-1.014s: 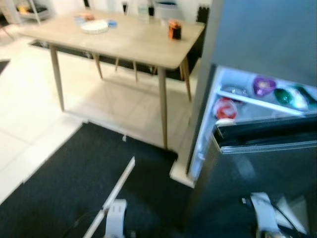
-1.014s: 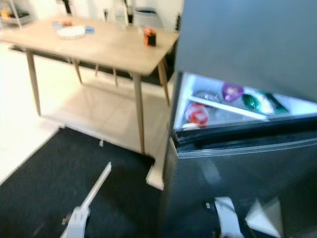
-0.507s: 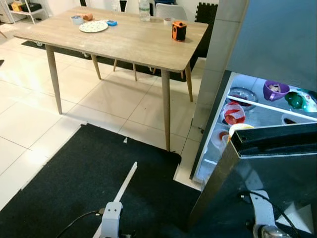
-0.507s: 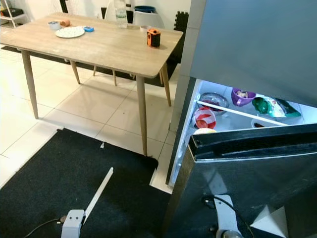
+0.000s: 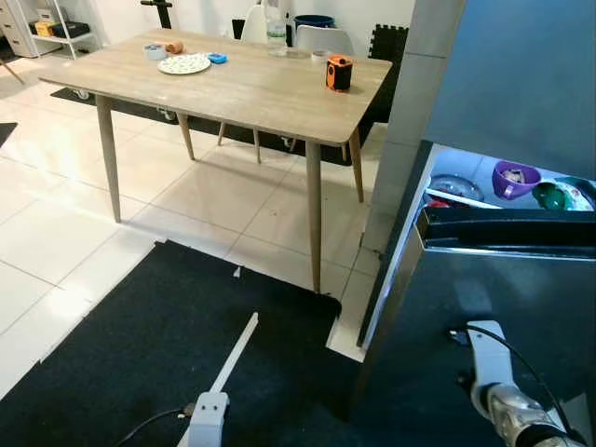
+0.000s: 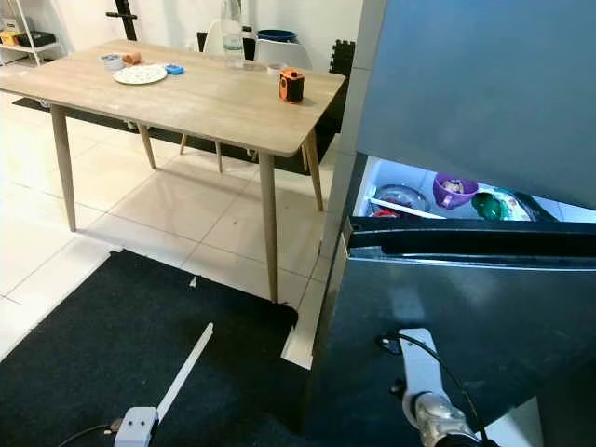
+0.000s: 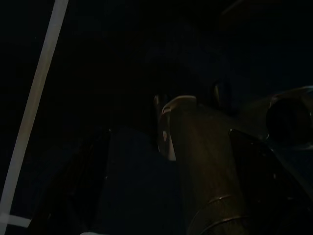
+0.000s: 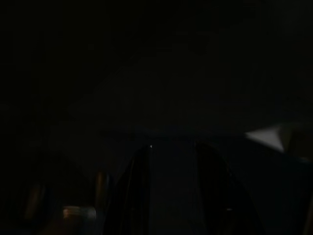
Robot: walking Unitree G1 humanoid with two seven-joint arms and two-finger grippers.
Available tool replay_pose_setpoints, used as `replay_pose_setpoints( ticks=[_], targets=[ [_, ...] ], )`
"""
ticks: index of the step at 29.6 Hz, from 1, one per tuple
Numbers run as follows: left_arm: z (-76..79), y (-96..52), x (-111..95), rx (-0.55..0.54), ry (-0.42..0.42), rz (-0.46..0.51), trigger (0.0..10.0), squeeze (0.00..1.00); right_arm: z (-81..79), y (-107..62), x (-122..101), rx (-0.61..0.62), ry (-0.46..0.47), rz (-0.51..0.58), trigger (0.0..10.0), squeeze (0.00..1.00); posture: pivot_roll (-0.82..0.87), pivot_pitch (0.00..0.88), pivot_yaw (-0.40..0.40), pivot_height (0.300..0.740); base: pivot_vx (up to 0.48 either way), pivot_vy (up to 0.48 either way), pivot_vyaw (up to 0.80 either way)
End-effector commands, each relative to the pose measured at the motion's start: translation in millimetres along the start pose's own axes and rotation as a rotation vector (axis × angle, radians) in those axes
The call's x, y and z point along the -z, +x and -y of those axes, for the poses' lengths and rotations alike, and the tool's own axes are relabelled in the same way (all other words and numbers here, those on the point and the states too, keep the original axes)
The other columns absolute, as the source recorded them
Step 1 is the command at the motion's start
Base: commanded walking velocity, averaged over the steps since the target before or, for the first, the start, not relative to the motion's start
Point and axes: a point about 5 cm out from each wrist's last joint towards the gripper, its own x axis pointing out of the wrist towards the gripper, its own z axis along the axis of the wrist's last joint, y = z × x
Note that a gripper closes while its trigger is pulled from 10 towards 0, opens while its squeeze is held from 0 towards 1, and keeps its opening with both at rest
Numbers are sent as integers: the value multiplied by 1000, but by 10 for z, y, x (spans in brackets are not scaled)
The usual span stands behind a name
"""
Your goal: Restocking fridge
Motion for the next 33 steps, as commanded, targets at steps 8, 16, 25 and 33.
replay_pose_setpoints(
  ticks=[8, 16, 25, 33],
  targets=[
    [20, 3, 16, 1, 4, 0, 10000, 0, 72, -62, -1476, 88, 54, 441, 10000, 0, -1, 0, -32, 740, 0, 0, 0],
    [25, -5, 68, -4, -8, -4, 10000, 0, -37, -50, -1489, 45, 56, 440, 10000, 0, 13, 0, -44, 740, 0, 0, 0],
    [10, -10, 74, -11, -7, -9, 10000, 0, -358, 8, 54, -195, -155, -23, 10000, 0, 3, 0, -35, 740, 0, 0, 88],
    [11, -3, 42, -13, -4, -1, 10000, 0, -294, -192, 834, -202, -190, -269, 10000, 0, 1, 0, -34, 740, 0, 0, 794]
  ],
)
